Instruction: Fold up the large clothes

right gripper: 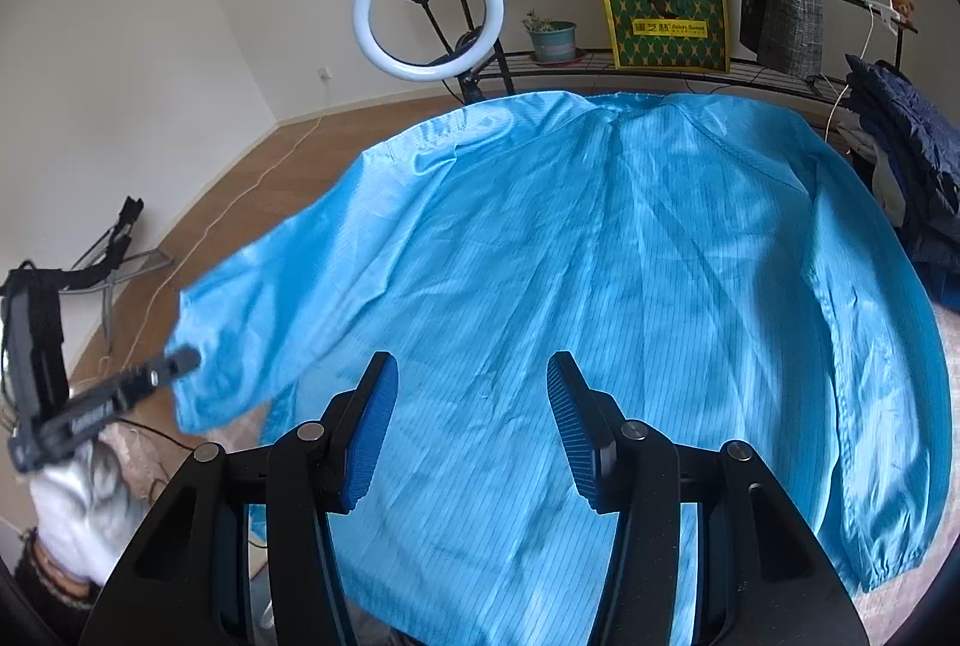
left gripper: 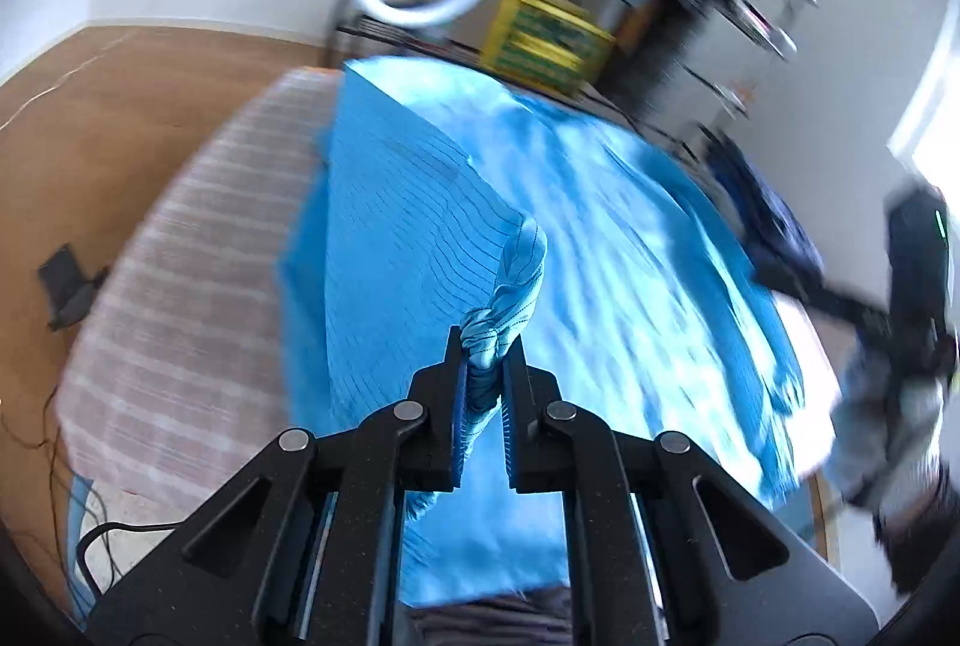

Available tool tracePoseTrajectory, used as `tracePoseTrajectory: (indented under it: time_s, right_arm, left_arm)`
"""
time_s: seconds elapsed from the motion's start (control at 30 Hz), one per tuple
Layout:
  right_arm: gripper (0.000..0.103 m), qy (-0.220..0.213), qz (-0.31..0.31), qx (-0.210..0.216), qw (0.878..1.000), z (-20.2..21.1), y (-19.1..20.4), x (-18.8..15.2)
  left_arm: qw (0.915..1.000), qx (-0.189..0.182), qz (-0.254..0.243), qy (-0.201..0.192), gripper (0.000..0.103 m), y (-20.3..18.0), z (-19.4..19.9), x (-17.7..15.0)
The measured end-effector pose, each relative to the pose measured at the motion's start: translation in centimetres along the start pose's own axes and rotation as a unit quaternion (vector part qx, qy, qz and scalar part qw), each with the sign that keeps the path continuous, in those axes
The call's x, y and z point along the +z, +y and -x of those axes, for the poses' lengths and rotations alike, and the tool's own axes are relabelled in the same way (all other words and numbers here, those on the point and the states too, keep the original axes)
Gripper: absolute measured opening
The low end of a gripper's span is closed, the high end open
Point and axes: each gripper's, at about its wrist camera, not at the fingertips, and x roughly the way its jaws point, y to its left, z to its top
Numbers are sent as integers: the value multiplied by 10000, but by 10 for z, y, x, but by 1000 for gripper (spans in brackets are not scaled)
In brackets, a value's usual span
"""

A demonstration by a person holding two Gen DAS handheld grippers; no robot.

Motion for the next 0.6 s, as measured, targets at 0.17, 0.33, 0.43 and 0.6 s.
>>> tracePoseTrajectory:
  time_s: [0.17,0.33,0.43,0.6]
  right_arm:
    - [51,67,95,12,9999,-3,2,-2]
    - [51,241,272,35,9993,-16,11,-9]
    - [51,375,337,49,9987,-26,16,-14]
    - [51,510,477,156,9974,-35,25,-20]
  left_arm:
    - [9975,-41,-619,348,7,-39,-9,-34]
    - [9936,20,-923,643,7,-49,-16,-56]
    - [9904,-46,-1094,849,10,-49,-18,-62]
    - [9916,-278,-901,887,45,-37,-4,-73]
